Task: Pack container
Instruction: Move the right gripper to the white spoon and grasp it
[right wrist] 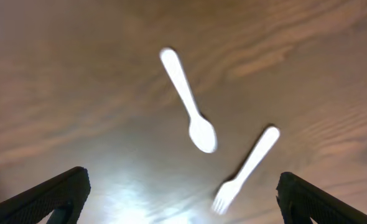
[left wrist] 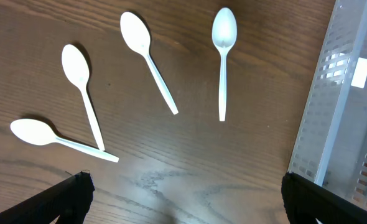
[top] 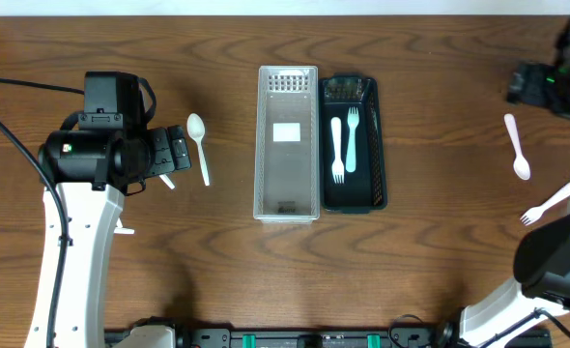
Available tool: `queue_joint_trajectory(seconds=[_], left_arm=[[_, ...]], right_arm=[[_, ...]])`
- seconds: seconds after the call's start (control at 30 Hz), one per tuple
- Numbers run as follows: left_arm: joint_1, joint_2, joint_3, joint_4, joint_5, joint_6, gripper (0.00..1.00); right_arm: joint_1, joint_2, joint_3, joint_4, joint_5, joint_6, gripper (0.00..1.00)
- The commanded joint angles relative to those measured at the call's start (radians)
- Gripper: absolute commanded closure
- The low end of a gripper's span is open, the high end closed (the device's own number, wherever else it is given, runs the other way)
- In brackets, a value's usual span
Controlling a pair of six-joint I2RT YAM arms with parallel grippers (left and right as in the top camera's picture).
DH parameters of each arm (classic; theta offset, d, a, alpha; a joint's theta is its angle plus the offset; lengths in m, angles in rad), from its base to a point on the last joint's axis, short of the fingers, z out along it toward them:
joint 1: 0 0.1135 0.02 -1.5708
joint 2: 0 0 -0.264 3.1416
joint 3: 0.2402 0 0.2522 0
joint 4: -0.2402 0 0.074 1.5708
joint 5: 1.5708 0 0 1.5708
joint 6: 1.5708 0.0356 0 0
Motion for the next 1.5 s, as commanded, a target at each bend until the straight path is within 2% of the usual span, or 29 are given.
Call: queue_joint_trajectory(seconds=[0.0,0.3,0.93,1.47], left_arm=[[0.004,0.006,0.012,-0.001,-0.005,-0.013,0.02],[0.004,0.006,0.012,-0.004,-0.005,-0.013,0.02],[0.004,0.006,0.012,-0.003,-0.005,-0.014,0.02],[0.004,0.006,0.012,-0.003,-0.005,-0.013,0.02]], right_arm=[[-0.062,0.05,-0.082,0.008,-0.096,-0.185,0.01],[-0.159,0.105,-0.253,0.146,-0.122,-0.26,0.02],[-0.121,0.305,-0.258,0.422,-0.179,-0.347,0.02],[-0.115,0.353,-0.261,0.42,-0.181,-0.347,0.07]])
